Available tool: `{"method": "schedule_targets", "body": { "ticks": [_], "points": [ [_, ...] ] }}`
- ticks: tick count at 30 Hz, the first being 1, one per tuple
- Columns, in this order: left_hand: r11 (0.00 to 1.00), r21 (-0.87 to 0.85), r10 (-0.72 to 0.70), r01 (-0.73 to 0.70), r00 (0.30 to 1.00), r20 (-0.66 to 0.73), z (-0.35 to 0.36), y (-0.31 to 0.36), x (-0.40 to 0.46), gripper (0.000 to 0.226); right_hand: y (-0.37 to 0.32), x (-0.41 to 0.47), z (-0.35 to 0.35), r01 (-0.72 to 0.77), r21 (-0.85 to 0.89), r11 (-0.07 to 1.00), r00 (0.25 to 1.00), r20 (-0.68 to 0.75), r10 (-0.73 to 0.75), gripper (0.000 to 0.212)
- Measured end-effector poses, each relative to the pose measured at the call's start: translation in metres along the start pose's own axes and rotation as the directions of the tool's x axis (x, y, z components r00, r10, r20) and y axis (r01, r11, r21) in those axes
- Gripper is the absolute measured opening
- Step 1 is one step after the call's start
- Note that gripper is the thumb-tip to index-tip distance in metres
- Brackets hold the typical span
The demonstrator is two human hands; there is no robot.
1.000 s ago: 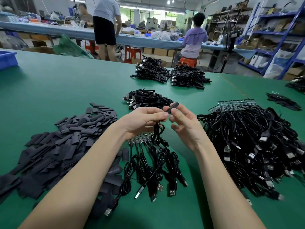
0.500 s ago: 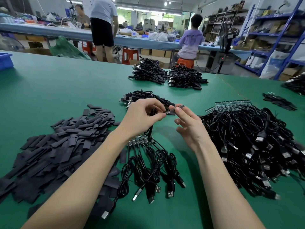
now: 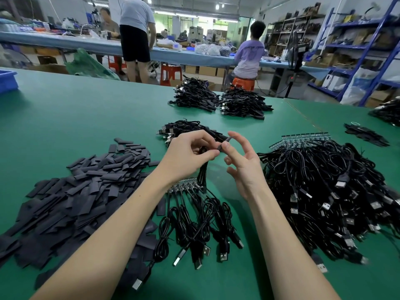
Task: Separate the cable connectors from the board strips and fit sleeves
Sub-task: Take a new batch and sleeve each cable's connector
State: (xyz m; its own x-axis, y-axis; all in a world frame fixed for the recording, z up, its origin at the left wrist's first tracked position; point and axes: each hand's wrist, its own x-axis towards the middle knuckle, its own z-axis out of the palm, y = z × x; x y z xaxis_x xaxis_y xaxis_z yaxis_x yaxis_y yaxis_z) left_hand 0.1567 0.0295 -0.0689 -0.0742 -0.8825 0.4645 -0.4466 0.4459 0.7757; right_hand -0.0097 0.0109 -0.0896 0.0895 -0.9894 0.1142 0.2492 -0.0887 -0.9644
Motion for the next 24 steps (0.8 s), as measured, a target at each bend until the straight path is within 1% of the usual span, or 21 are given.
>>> {"method": "schedule_targets", "body": {
  "ticks": [3, 7, 13, 16, 18, 20, 22, 23, 24],
  "points": [
    [0.998, -0.026, -0.051, 0.052, 0.998, 0.036, 0.000, -0.001, 0.000, 0.010, 0.002, 0.000, 0.004, 0.038, -0.041, 0.998, 0.998, -0.057, -0.040, 0.024],
    [0.998, 0.022, -0.058, 0.058, 0.998, 0.000, 0.001, -0.003, 0.000, 0.009, 0.005, 0.002, 0.006, 0.067, -0.081, 0.994, 0.994, -0.080, -0.073, 0.022],
    [0.998, 0.012, -0.055, 0.056, 0.996, -0.071, 0.006, -0.004, 0.001, 0.009, 0.010, 0.000, 0.010, 0.058, 0.016, 0.998, 0.992, -0.117, -0.055, 0.022],
    [0.998, -0.021, -0.057, 0.055, 0.995, -0.079, 0.007, -0.003, -0.001, 0.012, 0.011, 0.000, 0.012, 0.048, 0.048, 0.998, 0.991, -0.131, -0.041, 0.022],
    [0.997, -0.060, -0.059, 0.054, 0.995, -0.086, 0.008, -0.003, -0.001, 0.014, 0.012, 0.000, 0.015, 0.033, 0.068, 0.997, 0.985, -0.169, -0.021, 0.023],
    [0.987, -0.117, -0.120, 0.111, 0.991, -0.065, 0.010, -0.006, -0.001, 0.027, 0.010, 0.001, 0.015, 0.028, 0.129, 0.991, 0.970, -0.244, 0.004, 0.024],
    [0.965, -0.138, -0.221, 0.221, 0.975, 0.020, 0.011, -0.010, -0.003, 0.045, 0.009, 0.003, 0.015, 0.027, 0.186, 0.982, 0.957, -0.290, 0.028, 0.025],
    [0.955, -0.142, -0.254, 0.260, 0.966, 0.056, 0.012, -0.012, -0.005, 0.049, 0.009, 0.004, 0.015, 0.023, 0.194, 0.981, 0.955, -0.295, 0.036, 0.024],
    [0.953, -0.144, -0.262, 0.268, 0.963, 0.059, 0.014, -0.014, -0.005, 0.049, 0.009, 0.005, 0.015, 0.019, 0.195, 0.981, 0.954, -0.297, 0.040, 0.024]
  ]
}}
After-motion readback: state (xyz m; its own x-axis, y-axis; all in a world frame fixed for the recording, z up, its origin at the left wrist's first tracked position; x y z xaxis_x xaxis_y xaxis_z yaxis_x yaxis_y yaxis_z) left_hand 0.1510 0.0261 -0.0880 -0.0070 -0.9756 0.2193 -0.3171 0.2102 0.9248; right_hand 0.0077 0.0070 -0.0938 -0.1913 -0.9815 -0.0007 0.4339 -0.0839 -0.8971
